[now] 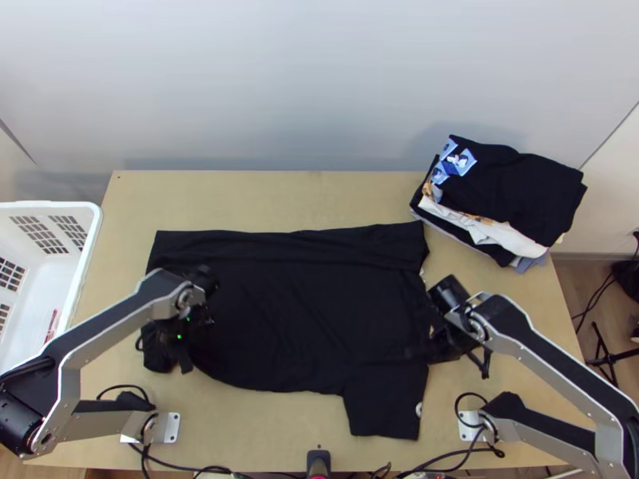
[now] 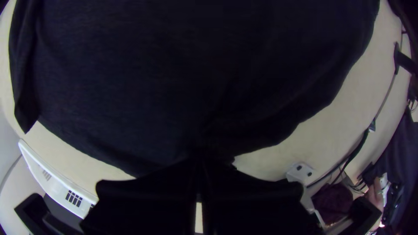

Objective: Fold the t-shirt

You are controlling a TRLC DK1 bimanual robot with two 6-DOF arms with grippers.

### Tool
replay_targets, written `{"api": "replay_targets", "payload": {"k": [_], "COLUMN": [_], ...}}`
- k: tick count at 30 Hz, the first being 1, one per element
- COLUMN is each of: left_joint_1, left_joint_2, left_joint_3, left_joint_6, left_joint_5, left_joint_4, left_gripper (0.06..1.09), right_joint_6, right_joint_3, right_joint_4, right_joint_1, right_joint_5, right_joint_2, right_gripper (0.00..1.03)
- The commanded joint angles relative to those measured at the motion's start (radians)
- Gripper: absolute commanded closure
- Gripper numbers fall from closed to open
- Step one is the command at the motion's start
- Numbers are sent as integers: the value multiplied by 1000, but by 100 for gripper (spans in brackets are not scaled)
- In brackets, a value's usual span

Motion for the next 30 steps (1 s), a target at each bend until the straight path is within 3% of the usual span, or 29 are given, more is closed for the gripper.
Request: {"api": "replay_targets", "payload": {"k": [1,10,19,30], "left_joint_1": [139,205,282,351], "left_joint_2": [0,28,114,231], "left_joint_3": [69,146,315,552], "left_joint_6": [109,140,169,125], "left_joint_5": [-9,11,104,233], "left_joint_4": [46,110,140,141], "left_gripper": [105,105,105,105], "right_joint_6": [-61,-66,-67,-73], "right_joint_3": [89,197,390,626], "right_joint_4": [-30,-42,-42,-36], "right_joint_1": [-90,-173,-282,-358], "right_joint_5": [8,9,6,5], "right_joint_2": [27,116,205,394], "right_gripper": [100,100,100,100]}}
